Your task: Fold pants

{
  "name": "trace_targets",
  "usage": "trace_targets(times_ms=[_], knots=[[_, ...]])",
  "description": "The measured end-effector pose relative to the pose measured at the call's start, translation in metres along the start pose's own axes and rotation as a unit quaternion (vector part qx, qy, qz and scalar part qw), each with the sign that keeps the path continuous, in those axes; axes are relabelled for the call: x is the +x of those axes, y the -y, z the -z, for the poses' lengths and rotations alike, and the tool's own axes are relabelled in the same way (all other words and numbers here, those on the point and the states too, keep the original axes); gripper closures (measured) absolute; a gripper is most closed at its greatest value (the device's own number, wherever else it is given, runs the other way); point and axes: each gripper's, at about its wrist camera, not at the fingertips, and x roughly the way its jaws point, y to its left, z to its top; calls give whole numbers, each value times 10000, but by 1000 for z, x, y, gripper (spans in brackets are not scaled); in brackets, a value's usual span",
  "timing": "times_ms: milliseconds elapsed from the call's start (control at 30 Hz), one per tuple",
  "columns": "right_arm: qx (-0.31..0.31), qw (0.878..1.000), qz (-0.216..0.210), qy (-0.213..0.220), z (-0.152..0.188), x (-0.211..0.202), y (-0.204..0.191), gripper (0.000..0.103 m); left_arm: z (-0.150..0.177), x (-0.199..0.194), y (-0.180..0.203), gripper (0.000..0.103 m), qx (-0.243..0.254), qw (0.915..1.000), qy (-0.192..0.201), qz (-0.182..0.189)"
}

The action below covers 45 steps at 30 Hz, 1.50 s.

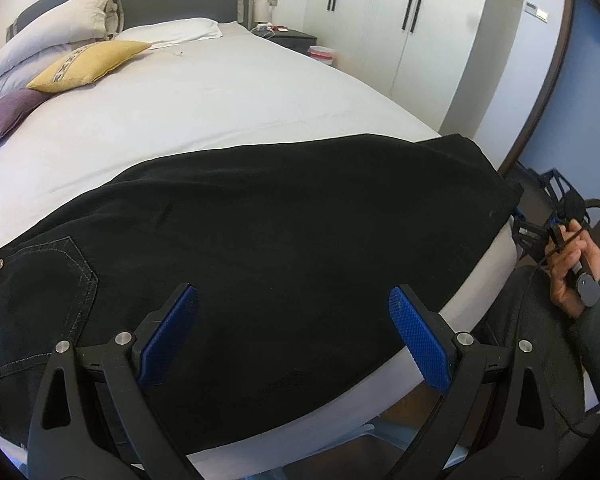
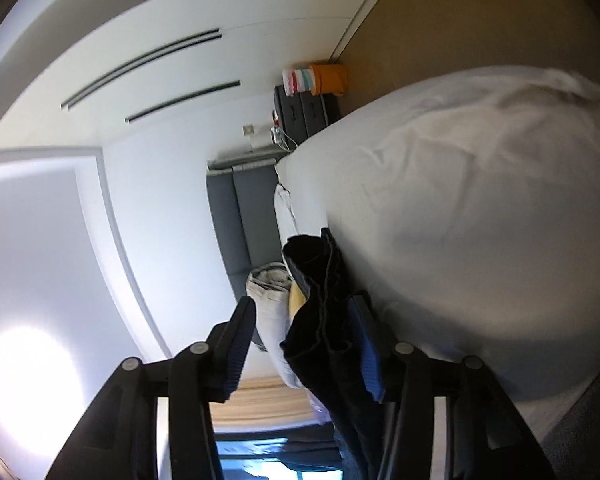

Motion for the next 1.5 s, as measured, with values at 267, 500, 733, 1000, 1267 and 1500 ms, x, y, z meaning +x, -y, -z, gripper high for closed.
trace_targets(times_ms=[267,500,733,1000,1267,1500], knots=[[-554,9954,491,-603,2,-5,-15,45,0,5,-4,5,-4,10000,-39,40],[-659,9852,1404,-727,-20,-8,-16,48,1,6,-4,5,39,9999,-67,70],[-273,9774,1717,-1203,0,-22,-28,48,-2,5,-3,5,73,9999,-35,64],[-19,9810,1372,-1369,32,15,-5,48,-3,2,6,5,288,9995,-5,139],[110,9969,568,-526,24,29,1,51,0,2,5,5,220,9996,-29,150],[-93,9961,781,-403,22,39,4,85,-15,-1,10,5,378,9992,117,-53]])
